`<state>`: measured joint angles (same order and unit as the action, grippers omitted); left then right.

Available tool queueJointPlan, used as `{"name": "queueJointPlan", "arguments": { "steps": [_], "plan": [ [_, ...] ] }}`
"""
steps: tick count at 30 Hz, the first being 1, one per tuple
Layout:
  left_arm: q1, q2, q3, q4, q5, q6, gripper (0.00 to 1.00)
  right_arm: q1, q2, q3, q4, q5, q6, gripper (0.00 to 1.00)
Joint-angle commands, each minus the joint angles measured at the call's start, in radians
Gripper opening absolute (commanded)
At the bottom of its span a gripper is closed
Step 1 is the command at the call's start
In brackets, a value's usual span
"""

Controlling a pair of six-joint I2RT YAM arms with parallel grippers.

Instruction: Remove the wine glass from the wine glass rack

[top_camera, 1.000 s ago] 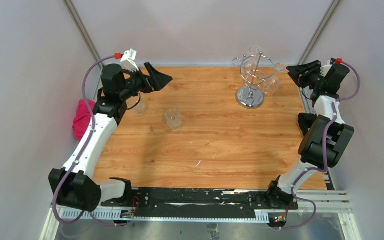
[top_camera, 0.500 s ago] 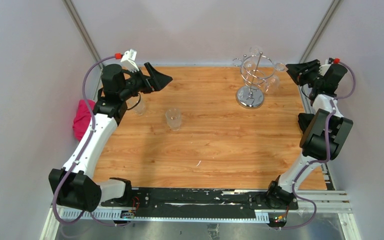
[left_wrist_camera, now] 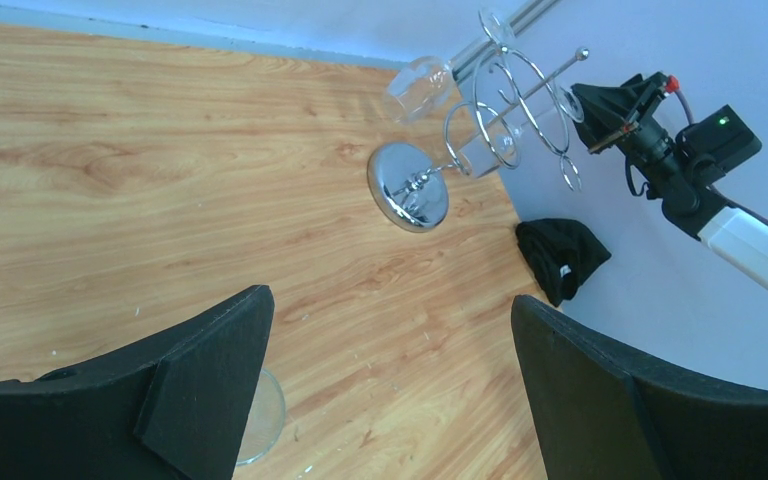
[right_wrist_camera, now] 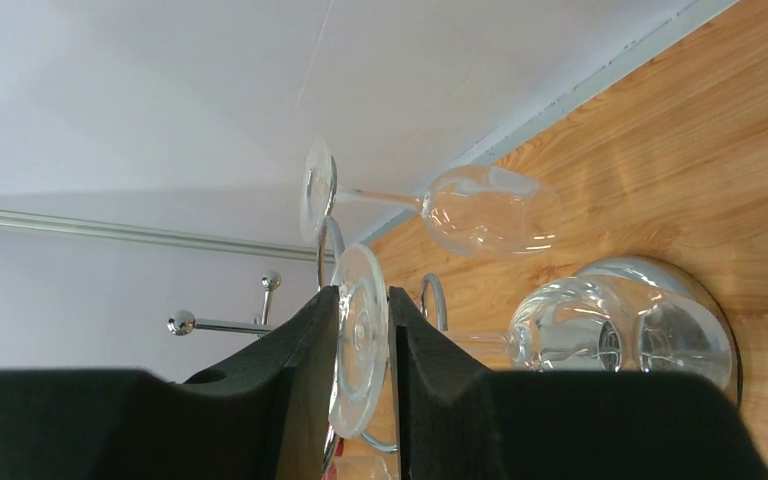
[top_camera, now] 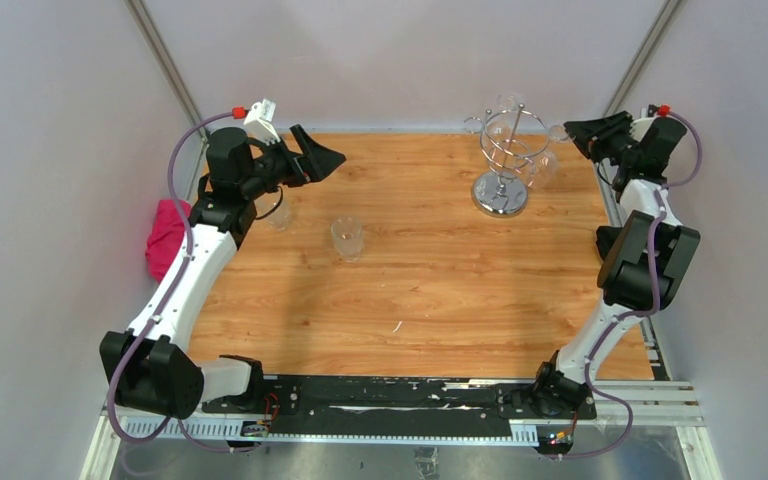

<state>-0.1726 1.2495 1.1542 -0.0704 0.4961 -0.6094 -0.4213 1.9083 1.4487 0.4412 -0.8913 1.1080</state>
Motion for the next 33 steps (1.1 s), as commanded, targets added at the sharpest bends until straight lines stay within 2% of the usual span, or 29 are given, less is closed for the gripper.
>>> {"name": "queueJointPlan", "arguments": {
  "steps": [1,13,25,30,33],
  "plan": [
    [-0.002,-0.001,0.001,0.000,0.002,0.009,0.95,0.029,0.023,0.017,-0.016,-0.038,-0.007,0.28],
    [-0.002,-0.001,-0.003,-0.002,0.000,0.006,0.95,0.030,0.027,0.001,0.002,-0.047,0.014,0.08],
    [-0.002,-0.012,0.002,-0.018,-0.008,0.018,0.95,-0.011,-0.014,0.018,-0.031,-0.055,0.005,0.07],
    [-0.001,-0.015,0.002,-0.022,-0.010,0.019,0.95,-0.028,-0.027,0.005,-0.013,-0.062,0.020,0.00],
    [-0.001,-0.017,0.003,-0.022,-0.013,0.020,0.95,-0.030,-0.023,0.004,0.027,-0.073,0.054,0.00]
  ]
}}
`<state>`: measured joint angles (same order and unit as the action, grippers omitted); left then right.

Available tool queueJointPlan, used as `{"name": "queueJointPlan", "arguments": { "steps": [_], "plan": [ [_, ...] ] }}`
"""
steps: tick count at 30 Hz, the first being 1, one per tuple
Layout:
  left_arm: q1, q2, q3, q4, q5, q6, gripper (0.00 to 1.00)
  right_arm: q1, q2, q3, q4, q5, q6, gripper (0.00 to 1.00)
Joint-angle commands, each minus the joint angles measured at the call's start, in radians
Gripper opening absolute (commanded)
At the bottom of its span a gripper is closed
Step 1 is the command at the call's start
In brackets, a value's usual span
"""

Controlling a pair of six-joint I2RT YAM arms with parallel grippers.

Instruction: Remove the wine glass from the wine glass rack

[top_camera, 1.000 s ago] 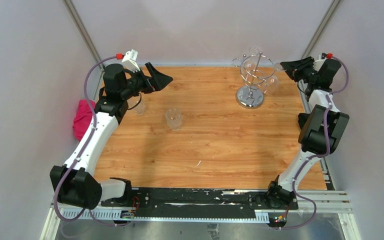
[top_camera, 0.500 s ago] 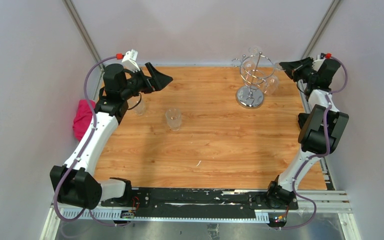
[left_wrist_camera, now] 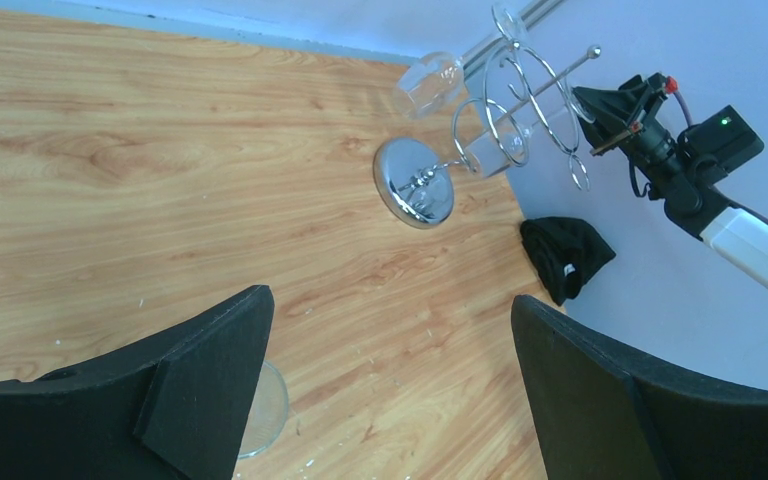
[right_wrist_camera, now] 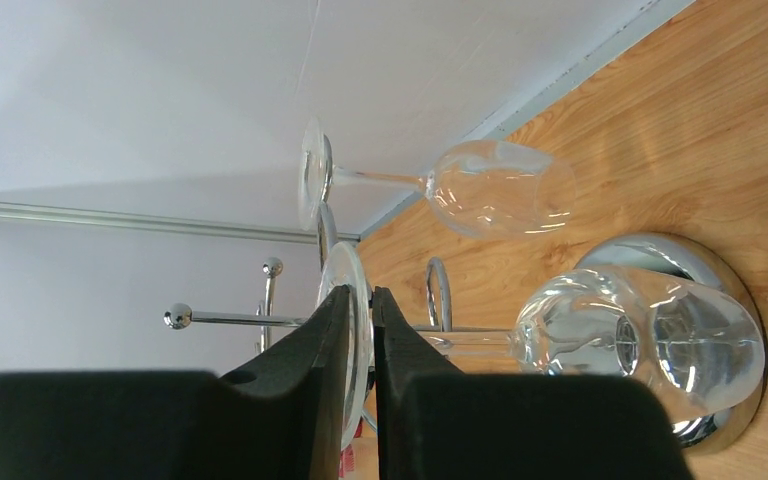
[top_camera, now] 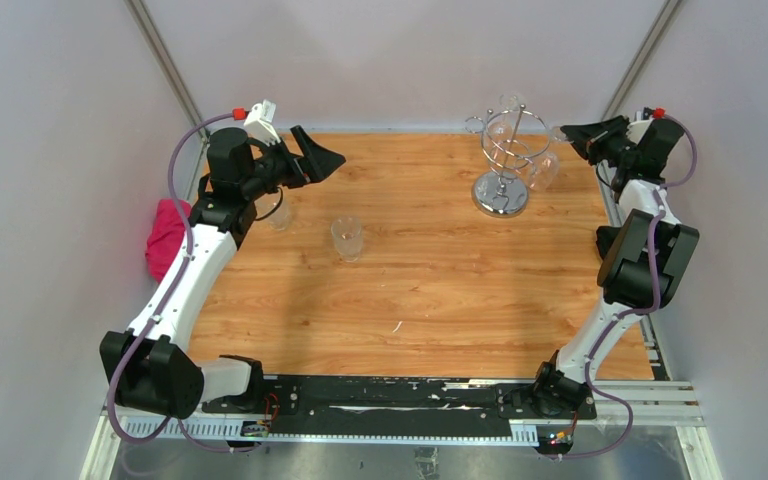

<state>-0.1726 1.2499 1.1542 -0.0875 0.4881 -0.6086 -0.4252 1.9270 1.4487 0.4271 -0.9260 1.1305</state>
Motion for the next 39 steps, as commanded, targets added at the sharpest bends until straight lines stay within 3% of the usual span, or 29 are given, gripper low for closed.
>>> {"name": "queueJointPlan", "arguments": {
  "steps": [1,4,8,17,28,39],
  "plan": [
    [-0.001,-0.017,0.003,-0.008,-0.005,0.021,0.95,-0.026,-0.038,0.004,0.055,-0.043,0.045,0.00],
    [-0.001,-0.020,0.006,-0.016,-0.014,0.028,0.95,-0.026,-0.036,0.012,0.067,-0.052,0.061,0.03],
    [-0.001,-0.021,0.011,-0.024,-0.017,0.035,0.95,-0.026,-0.048,0.009,0.077,-0.052,0.061,0.19],
    [-0.001,-0.021,0.010,-0.027,-0.015,0.037,0.95,-0.035,-0.048,-0.011,0.072,-0.063,0.055,0.29],
    [-0.001,-0.018,0.015,-0.023,-0.013,0.031,0.95,-0.055,-0.074,-0.057,0.085,-0.072,0.046,0.25],
    [-0.001,-0.024,0.009,-0.021,-0.013,0.029,0.95,-0.055,-0.050,-0.040,0.040,-0.078,0.031,0.00]
  ]
}}
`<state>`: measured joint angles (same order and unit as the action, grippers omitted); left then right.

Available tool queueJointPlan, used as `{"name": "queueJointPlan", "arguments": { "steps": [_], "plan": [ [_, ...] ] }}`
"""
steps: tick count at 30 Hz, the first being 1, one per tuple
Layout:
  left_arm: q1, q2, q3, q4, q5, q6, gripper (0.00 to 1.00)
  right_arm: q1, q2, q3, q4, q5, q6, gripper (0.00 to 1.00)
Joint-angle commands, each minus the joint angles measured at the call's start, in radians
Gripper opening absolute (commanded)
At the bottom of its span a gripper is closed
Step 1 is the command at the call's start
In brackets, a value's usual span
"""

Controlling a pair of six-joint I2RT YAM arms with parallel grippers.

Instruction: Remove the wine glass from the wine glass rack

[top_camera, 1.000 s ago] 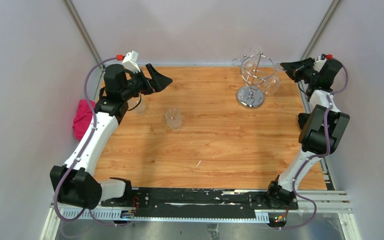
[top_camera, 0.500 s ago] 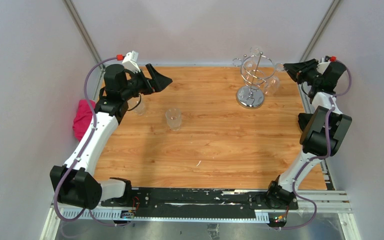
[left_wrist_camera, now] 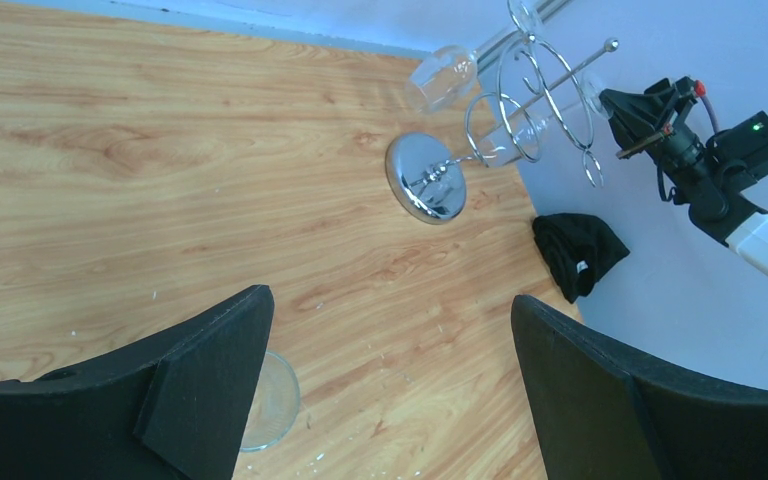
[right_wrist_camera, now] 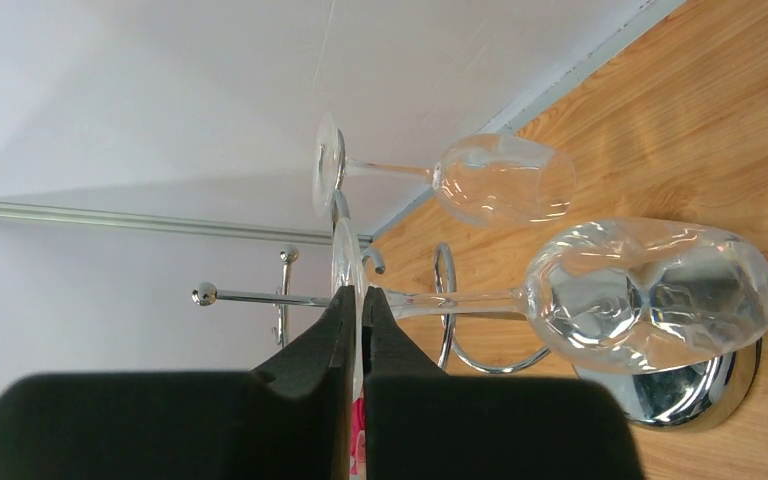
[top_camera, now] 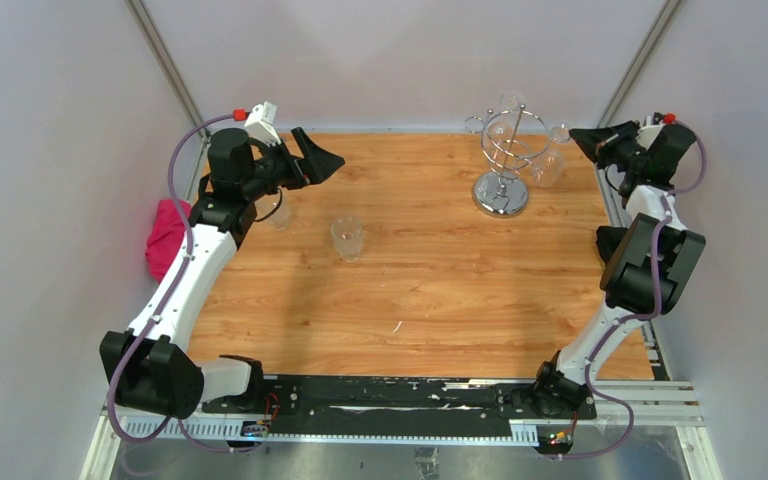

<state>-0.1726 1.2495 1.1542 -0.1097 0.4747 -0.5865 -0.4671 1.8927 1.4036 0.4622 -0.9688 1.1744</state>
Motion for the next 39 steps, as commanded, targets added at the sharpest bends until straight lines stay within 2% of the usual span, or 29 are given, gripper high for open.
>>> {"name": "queueJointPlan", "arguments": {
  "steps": [1,9,18,39],
  "plan": [
    [-0.001,-0.023,0.009,0.001,0.002,0.007,0.95,-0.013,-0.017,0.001,0.006,-0.032,-0.012,0.00],
    [-0.001,-0.028,0.007,0.001,0.001,0.007,0.95,-0.013,-0.053,-0.015,-0.062,0.016,0.018,0.00],
    [-0.001,-0.027,0.007,-0.009,0.002,0.012,0.95,-0.013,-0.059,-0.039,0.088,0.014,0.175,0.00],
    [-0.001,-0.025,0.019,-0.019,0.002,0.015,0.95,-0.077,-0.065,-0.010,0.086,0.026,0.198,0.00]
  ]
}}
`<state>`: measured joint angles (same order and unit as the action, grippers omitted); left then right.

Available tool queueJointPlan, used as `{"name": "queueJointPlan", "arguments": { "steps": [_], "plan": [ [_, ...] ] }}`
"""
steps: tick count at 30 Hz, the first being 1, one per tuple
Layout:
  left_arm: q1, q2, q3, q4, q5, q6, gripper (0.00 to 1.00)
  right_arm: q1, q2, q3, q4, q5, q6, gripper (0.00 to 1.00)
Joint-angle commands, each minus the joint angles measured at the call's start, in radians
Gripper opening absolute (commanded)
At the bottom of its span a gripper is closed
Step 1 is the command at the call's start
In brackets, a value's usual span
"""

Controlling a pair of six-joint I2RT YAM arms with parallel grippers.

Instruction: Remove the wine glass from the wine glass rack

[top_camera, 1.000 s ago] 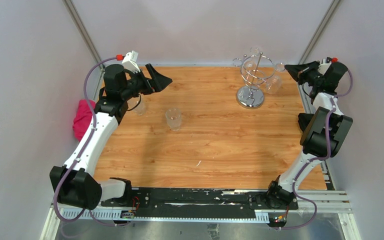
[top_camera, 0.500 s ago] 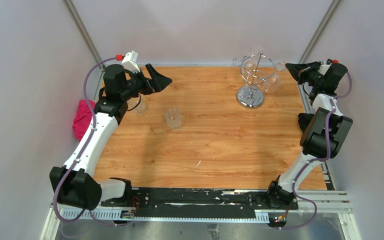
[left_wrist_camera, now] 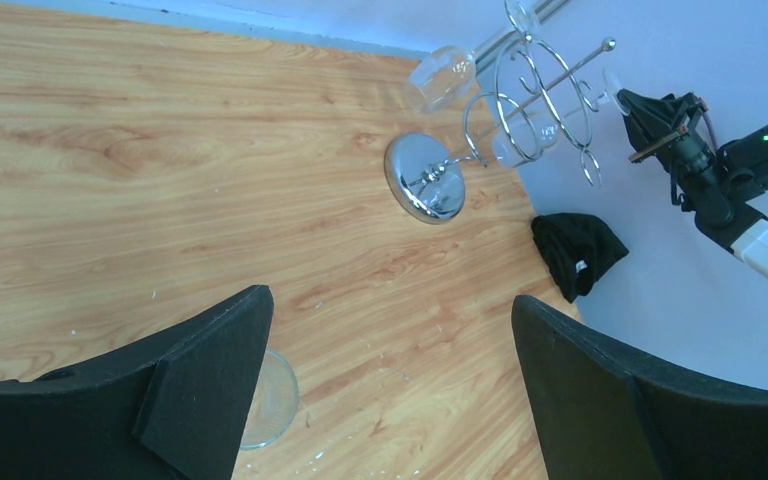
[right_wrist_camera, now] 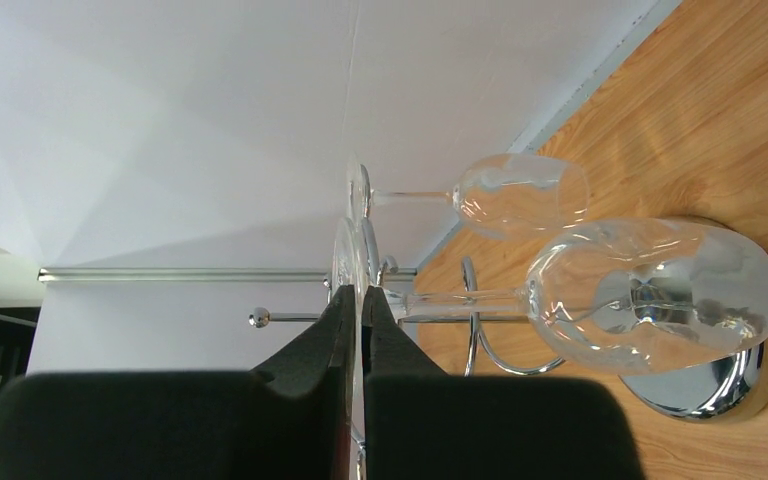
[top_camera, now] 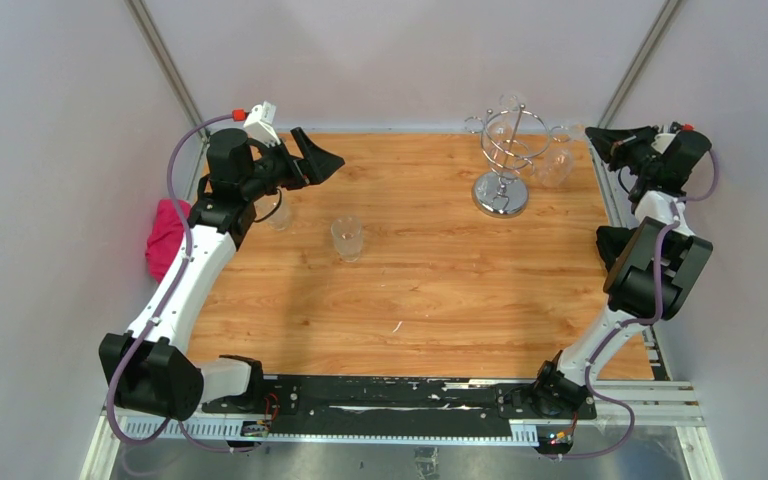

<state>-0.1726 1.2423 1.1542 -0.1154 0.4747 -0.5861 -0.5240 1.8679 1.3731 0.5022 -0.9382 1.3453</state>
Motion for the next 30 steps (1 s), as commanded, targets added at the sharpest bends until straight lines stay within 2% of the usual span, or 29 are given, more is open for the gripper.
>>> {"name": "queueJointPlan", "arguments": {
  "steps": [1,9,13,21,30],
  "plan": [
    [-0.001,-0.018,0.020,-0.013,0.002,0.015,0.95,-0.021,-0.040,0.022,0.048,-0.005,0.030,0.00],
    [-0.001,-0.012,0.021,-0.015,0.004,0.015,0.96,-0.029,-0.037,0.011,0.064,-0.008,0.038,0.00],
    [-0.001,-0.003,0.021,-0.012,0.006,0.012,0.96,-0.047,-0.075,-0.023,0.019,-0.005,0.003,0.00],
    [-0.001,0.004,0.010,0.002,0.020,0.003,0.96,-0.051,-0.264,-0.140,-0.195,0.025,-0.184,0.00],
    [-0.001,-0.005,-0.007,0.018,0.030,-0.016,0.96,-0.050,-0.482,-0.304,-0.352,0.026,-0.294,0.00]
  ]
}}
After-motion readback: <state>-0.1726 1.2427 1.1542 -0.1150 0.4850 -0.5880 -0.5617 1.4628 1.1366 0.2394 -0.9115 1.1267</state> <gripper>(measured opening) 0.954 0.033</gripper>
